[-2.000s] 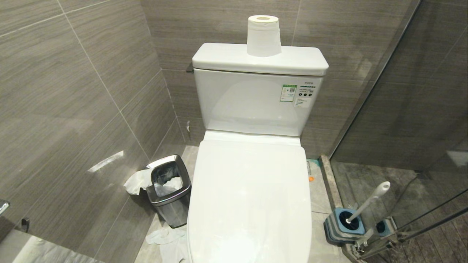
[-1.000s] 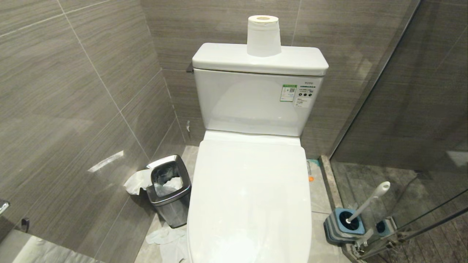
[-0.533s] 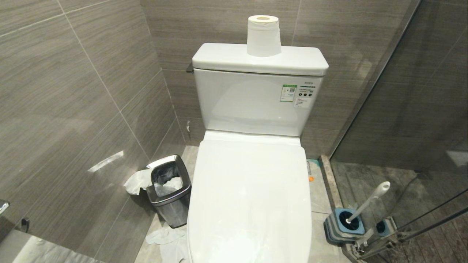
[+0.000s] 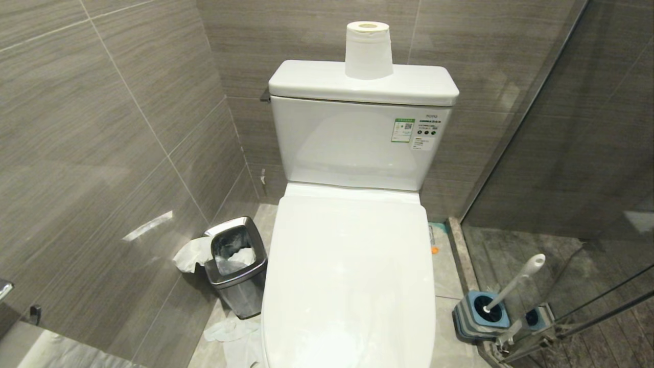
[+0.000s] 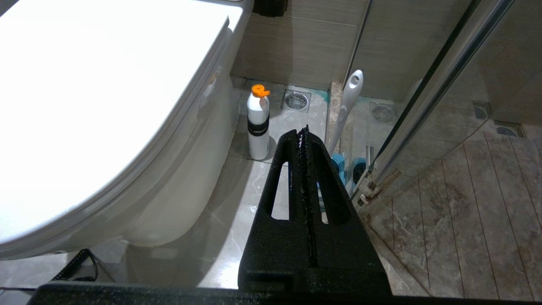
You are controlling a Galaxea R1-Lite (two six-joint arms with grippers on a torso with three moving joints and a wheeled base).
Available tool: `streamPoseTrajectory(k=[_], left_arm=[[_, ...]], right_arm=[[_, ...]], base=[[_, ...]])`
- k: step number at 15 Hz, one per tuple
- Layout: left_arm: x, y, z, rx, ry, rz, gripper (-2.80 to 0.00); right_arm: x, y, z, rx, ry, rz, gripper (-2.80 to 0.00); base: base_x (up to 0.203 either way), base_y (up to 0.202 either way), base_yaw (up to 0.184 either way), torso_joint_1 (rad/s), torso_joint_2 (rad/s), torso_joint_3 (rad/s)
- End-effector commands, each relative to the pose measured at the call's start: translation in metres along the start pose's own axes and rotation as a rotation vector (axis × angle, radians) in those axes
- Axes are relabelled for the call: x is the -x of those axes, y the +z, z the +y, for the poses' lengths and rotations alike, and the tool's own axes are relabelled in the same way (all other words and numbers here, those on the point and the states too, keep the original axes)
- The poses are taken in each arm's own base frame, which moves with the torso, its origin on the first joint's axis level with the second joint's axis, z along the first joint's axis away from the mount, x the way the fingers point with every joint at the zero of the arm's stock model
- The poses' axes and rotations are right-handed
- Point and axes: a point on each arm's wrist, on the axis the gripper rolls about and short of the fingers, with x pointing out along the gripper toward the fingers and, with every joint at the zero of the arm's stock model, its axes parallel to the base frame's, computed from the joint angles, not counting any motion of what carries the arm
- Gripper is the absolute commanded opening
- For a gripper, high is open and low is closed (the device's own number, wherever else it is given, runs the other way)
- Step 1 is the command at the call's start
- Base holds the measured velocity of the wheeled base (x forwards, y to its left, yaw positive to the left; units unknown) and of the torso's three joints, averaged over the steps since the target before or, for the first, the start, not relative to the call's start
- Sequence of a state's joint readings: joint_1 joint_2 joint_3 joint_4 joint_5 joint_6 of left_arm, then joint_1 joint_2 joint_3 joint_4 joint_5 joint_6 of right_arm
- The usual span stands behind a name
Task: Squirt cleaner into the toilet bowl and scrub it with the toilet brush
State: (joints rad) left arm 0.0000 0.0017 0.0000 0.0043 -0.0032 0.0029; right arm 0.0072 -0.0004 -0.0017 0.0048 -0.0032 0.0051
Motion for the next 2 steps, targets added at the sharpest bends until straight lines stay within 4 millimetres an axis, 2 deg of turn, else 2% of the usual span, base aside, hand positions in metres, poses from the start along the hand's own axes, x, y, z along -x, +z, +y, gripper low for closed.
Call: streamPoseTrajectory(k=[1,2], left_arm=[[-0.0002,-0.0004,0.0,0.0,0.0,0.003,-2.8],[-0.0002,-0.0004,0.0,0.0,0.0,0.003,-2.8]], right_arm=[[0.0,0.0,0.0,-0.003,-0.001,0.0,-2.8],[0.0,0.0,0.0,-0.003,0.001,0.0,-2.8]], base=[[0.0,0.0,0.0,0.0,0.0,0.0],[0.0,0.0,0.0,0.0,0.0,0.0]])
